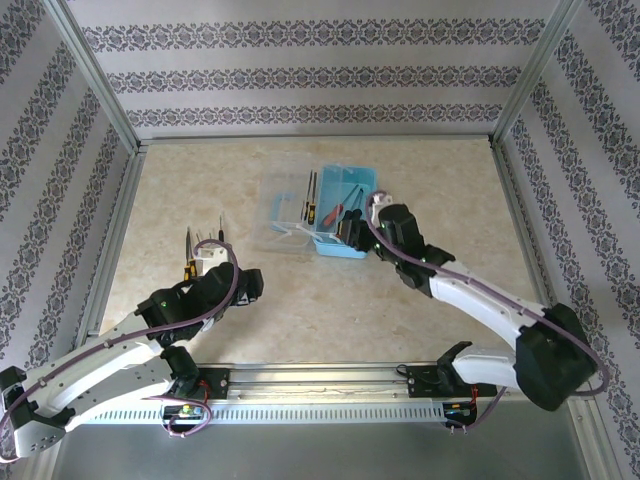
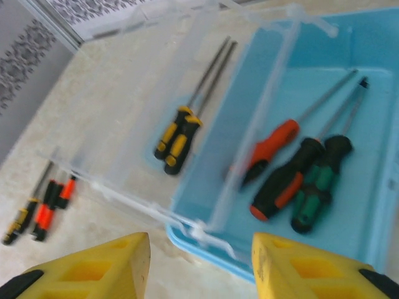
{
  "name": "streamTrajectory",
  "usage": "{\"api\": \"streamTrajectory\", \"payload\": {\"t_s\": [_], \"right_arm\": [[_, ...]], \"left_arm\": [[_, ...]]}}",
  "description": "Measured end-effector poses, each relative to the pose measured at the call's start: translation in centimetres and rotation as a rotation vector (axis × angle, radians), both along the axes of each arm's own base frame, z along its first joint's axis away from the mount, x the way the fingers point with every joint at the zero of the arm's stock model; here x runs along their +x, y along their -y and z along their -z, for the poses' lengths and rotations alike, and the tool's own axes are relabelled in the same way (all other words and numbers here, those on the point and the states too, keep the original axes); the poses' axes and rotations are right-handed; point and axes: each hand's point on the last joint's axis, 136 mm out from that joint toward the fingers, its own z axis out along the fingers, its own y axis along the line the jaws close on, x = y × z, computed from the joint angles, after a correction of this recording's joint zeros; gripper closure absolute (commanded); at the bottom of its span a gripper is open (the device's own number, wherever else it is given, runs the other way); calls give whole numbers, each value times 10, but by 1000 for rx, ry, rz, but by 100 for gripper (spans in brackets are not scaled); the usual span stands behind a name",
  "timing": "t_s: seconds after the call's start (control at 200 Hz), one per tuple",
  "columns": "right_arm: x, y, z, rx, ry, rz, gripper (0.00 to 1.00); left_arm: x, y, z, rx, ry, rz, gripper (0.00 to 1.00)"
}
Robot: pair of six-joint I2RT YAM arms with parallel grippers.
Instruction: Pack the tool kit
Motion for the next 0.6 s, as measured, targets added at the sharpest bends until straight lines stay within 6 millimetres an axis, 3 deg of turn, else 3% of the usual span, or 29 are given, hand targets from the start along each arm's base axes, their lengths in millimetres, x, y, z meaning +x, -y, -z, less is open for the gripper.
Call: {"api": "streamTrajectory", "payload": {"t_s": [0.15,0.3,0.445,0.6], "right_arm": [[-11,23,22,-42,45,64,52],[-17,24,33,-47,74,72,52],[-13,24,25,-29,106,86,52],[-10,24,20,-17,129,97,52]], "left_arm": [[4,6,4,-28,1,-11,19],[6,8,20,17,-44,-18,18],[8,5,25,37,-59,-37,19],[20,-17,29,19,-87,-130,20]]}}
